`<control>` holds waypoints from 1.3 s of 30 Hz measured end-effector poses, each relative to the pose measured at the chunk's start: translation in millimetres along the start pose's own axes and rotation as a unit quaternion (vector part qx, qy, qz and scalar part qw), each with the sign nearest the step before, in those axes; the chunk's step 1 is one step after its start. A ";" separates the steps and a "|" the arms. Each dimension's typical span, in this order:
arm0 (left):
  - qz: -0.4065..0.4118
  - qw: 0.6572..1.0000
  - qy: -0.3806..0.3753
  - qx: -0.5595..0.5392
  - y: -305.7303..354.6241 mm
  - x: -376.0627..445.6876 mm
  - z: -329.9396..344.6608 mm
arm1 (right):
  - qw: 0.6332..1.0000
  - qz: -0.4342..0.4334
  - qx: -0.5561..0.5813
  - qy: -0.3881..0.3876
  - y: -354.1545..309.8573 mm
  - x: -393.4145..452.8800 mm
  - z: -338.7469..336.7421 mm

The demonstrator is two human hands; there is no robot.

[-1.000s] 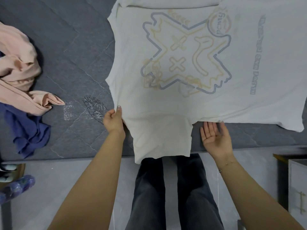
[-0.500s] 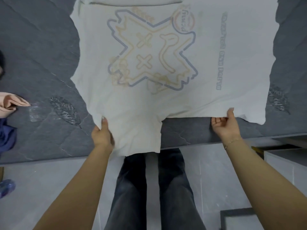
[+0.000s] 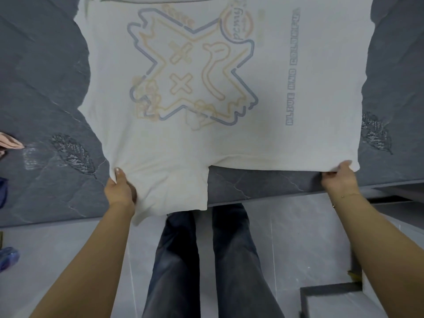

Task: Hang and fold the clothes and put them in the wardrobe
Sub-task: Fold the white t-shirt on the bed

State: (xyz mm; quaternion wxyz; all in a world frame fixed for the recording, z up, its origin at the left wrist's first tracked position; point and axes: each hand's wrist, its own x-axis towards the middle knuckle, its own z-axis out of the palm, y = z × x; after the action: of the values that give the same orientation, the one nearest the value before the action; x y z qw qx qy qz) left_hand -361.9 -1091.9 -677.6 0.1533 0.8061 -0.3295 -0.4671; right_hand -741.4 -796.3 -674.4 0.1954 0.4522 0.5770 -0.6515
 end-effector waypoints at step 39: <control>-0.143 0.954 -0.149 -0.218 98.8 7.0 78.7 | 0.985 0.076 -0.132 -0.081 -24.9 7.8 65.3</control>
State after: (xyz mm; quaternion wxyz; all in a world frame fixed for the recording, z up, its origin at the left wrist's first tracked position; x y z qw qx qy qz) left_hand -465.1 -1164.5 -668.0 0.2064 0.7130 -0.1195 -0.6593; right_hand -788.5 -848.5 -671.3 0.3491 0.4105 0.6041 -0.5872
